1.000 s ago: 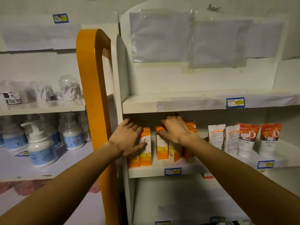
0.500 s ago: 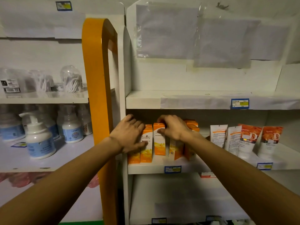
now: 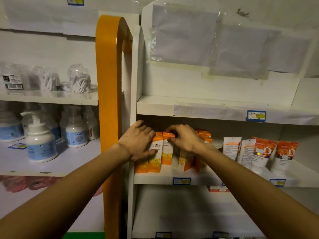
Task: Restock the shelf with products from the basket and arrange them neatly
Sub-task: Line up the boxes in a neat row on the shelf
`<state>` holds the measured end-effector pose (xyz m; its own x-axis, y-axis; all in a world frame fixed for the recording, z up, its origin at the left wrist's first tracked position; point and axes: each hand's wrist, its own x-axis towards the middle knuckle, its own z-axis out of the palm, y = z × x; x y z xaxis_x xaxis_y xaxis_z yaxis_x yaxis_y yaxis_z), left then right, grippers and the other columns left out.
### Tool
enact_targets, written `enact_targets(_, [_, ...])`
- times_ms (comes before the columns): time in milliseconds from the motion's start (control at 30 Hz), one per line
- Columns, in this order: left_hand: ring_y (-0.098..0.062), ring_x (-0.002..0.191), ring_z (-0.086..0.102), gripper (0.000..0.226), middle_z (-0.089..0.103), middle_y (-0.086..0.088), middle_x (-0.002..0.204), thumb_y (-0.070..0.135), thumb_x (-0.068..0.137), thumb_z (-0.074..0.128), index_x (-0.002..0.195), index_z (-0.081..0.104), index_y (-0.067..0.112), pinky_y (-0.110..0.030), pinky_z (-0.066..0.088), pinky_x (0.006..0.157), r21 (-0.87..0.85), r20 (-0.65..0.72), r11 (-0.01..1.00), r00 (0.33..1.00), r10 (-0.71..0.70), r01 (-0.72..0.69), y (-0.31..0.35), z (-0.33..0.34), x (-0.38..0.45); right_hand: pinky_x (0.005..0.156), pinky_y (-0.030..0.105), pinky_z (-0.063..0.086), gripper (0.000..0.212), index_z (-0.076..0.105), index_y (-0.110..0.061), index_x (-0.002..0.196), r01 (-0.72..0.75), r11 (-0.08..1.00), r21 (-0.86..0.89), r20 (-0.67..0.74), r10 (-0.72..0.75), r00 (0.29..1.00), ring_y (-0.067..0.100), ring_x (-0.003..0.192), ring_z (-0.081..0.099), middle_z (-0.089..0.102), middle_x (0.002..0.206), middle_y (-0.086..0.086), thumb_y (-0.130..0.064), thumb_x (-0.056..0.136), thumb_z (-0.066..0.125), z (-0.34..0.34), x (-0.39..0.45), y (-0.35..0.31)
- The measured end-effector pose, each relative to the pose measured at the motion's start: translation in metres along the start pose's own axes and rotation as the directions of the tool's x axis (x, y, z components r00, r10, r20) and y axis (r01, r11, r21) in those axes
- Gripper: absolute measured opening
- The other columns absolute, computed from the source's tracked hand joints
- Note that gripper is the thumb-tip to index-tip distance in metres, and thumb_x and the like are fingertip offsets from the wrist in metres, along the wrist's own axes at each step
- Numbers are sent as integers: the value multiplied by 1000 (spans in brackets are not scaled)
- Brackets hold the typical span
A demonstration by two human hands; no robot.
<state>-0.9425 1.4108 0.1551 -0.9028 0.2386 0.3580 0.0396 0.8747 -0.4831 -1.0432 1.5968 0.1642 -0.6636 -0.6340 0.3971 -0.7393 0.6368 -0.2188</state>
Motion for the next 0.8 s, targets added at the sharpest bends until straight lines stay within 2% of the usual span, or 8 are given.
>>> enact_targets(400, [-23,129,49,77,58,-5,134,76,89,32,137,48,19,-41,14,120,8,-25,1000,1000,17,-17,-2,2,1,98,38,52,42,55,-22,134,-9,1000,-4,21,9,1000,18,117,59,62,130,2,-28,94,63,1,-2,0])
enact_targets(533, [-23,128,50,76,57,-4,133,76,88,34,136,48,19,-41,13,120,-2,-27,1000,999,17,-17,-2,3,0,103,38,48,55,48,-21,141,-17,1000,6,53,17,998,19,124,56,58,137,2,-30,90,67,-5,-5,1])
enact_targets(700, [-23,129,49,79,56,-6,136,75,89,33,140,45,17,-42,13,121,28,-27,999,999,25,-25,-1,2,1,114,45,34,72,39,-18,148,-35,981,-189,97,54,994,25,135,44,49,146,7,-31,82,67,-23,-17,14])
enact_targets(800, [-23,133,46,82,53,-6,141,75,89,32,145,41,16,-42,11,121,30,-24,999,999,23,-22,-1,2,0,117,44,27,79,38,-18,148,-59,963,-265,124,95,988,26,136,40,48,146,9,-33,77,69,-28,-25,25])
